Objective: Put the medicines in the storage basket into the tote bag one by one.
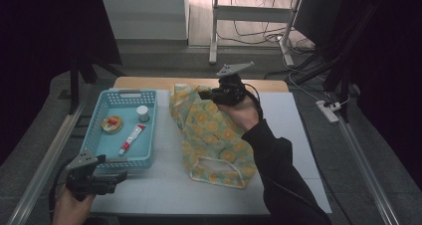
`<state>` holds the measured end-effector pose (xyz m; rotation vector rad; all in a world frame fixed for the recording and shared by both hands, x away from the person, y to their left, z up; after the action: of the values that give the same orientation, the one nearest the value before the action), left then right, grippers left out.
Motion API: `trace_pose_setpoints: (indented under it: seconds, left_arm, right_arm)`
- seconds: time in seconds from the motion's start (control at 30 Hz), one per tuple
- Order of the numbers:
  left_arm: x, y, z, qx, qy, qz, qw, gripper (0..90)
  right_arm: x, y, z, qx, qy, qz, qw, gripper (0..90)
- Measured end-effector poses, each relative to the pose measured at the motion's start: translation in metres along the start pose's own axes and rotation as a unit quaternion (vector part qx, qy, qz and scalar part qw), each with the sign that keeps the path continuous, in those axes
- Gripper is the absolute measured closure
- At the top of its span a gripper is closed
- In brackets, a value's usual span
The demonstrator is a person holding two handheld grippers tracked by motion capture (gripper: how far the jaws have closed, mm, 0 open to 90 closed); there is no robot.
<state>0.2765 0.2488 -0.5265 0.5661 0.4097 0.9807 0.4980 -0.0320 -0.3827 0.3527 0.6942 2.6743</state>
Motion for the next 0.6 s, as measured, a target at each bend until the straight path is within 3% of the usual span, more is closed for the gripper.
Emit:
trace_pose_setpoints:
  seconds: [0.23,0.43,0.6]
  left_arm:
    - [0.013,-0.002,0.015,0.000,0.002,0.007,1.0000,0.0]
    - [0.026,-0.009,0.025,0.023,0.006,0.024,0.9994,0.0]
    - [0.035,-0.017,0.030,0.029,0.014,0.021,0.9993,0.0]
  right_arm:
    - [0.001,0.000,0.001,0.000,0.001,0.001,1.0000,89.4]
    - [0.001,-0.001,0.000,0.001,0.002,0.002,1.0000,89.4]
    - [0.002,-0.003,-0.001,0.002,0.002,0.003,1.0000,89.4]
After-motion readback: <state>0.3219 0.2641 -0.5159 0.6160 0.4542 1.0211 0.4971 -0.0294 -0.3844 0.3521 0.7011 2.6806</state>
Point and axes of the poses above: each handheld gripper's, and its own axes: y roughly backward along the jaws, z roughly out of its top, x roughly to its left, the point moved 7 cm from there along -y, roughly forward along the jaws, and after that the axes turned 6 degrees about -y, right-handed, at the moved point
